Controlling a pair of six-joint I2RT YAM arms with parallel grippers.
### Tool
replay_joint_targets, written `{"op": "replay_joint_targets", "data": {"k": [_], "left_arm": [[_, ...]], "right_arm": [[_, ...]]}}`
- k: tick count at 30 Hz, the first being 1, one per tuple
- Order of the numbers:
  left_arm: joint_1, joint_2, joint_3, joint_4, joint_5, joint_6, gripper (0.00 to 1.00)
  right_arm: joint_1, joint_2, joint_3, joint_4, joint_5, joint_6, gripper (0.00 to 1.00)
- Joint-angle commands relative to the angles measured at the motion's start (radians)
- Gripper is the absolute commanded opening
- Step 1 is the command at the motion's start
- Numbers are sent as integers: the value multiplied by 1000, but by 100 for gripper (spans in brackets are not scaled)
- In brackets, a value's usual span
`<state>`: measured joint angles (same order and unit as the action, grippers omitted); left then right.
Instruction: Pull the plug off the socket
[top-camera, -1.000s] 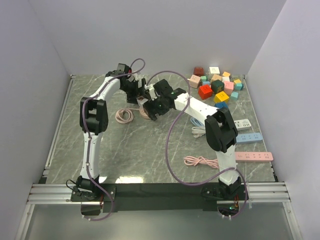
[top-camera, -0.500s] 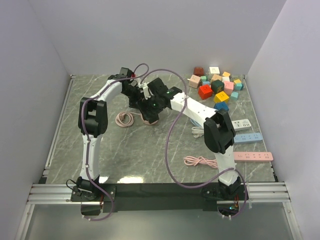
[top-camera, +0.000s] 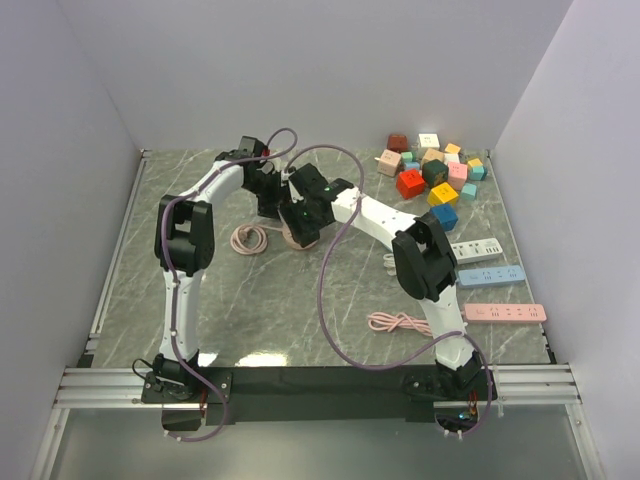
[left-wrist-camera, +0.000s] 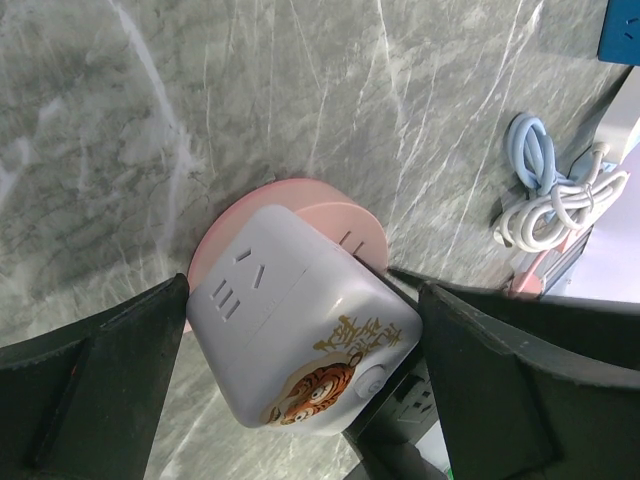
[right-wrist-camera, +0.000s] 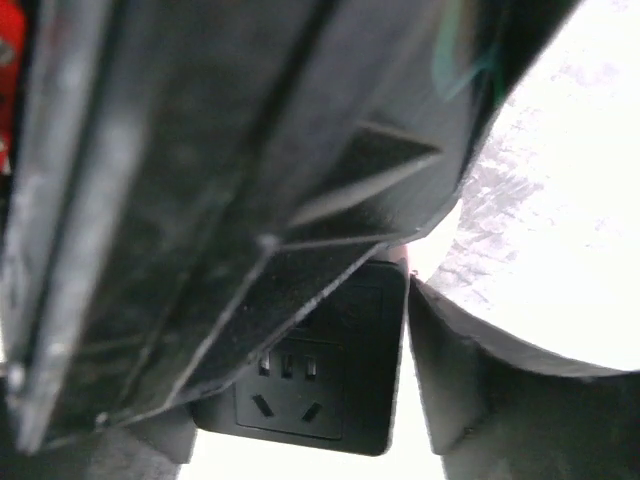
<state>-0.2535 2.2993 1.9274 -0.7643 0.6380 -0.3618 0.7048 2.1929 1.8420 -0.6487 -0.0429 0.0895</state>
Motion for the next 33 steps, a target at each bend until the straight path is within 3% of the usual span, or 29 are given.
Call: {"op": "replay_joint_targets", "data": {"k": [1, 3, 4, 7, 12, 17, 21, 29, 33], "left_arm": [[-10, -57, -21, -18, 11, -3, 99], [-10, -60, -16, -29, -12, -2, 99], [-10, -69, -18, -23, -33, -9, 99], [8, -106, -18, 8, -132, -77, 99], [71, -184, -34, 141, -273, -250, 99], [137, -218, -54, 252, -267, -356, 99], [158, -227, -37, 243, -239, -384, 99], [119, -526, -508, 428, -138, -364, 99], [71, -662, -701, 479, -173, -390, 99]], "right_arm": [[9, -15, 25, 35, 18, 39, 61], [7, -16, 31, 26, 3, 38, 41], [9, -19, 26, 24, -2, 36, 24], [9, -38, -1, 4, 3, 36, 0], [7, -104, -111, 4, -21, 67, 0], [7, -119, -133, -2, -63, 105, 0], [-7, -111, -96, -20, -86, 128, 0], [-117, -127, -50, 34, -381, 386, 0], [-169, -124, -70, 93, -538, 499, 0]]}}
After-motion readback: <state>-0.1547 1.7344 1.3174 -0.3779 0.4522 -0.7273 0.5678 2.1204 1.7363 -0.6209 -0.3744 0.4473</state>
